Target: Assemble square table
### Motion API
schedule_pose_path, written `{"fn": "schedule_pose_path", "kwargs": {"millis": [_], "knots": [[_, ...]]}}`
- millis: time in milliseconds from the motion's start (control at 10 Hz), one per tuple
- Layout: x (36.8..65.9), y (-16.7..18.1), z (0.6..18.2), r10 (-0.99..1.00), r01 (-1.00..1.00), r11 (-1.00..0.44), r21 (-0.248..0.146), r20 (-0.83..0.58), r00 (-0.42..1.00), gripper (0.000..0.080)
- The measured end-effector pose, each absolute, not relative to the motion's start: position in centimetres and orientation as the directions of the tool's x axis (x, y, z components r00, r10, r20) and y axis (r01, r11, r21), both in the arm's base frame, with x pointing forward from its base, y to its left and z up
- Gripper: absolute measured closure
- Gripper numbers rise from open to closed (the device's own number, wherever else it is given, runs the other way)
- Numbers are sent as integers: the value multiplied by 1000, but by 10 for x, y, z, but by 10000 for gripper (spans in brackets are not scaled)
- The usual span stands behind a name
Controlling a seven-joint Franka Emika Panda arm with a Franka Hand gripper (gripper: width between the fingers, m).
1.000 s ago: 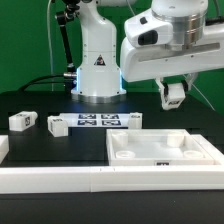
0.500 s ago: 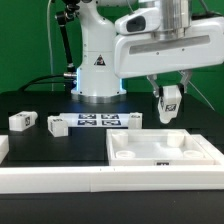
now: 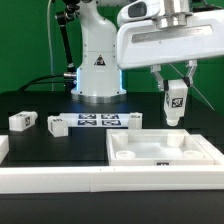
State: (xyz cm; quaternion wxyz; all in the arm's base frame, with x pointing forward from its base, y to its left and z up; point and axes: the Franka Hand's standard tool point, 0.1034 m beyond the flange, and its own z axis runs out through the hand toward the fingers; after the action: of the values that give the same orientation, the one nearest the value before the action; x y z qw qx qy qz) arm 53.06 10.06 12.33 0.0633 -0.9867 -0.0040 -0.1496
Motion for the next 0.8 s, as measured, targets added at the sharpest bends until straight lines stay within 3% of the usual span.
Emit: {"fn": "schedule_pose_path", "kwargs": {"millis": [200,400,800], "knots": [[533,100,118,-9,39,-992,-116,384,923,509],[543,104,127,-7,43,-992,-121,381,925,509],[542,104,122,-2,46,-992,-120,376,927,509]]}}
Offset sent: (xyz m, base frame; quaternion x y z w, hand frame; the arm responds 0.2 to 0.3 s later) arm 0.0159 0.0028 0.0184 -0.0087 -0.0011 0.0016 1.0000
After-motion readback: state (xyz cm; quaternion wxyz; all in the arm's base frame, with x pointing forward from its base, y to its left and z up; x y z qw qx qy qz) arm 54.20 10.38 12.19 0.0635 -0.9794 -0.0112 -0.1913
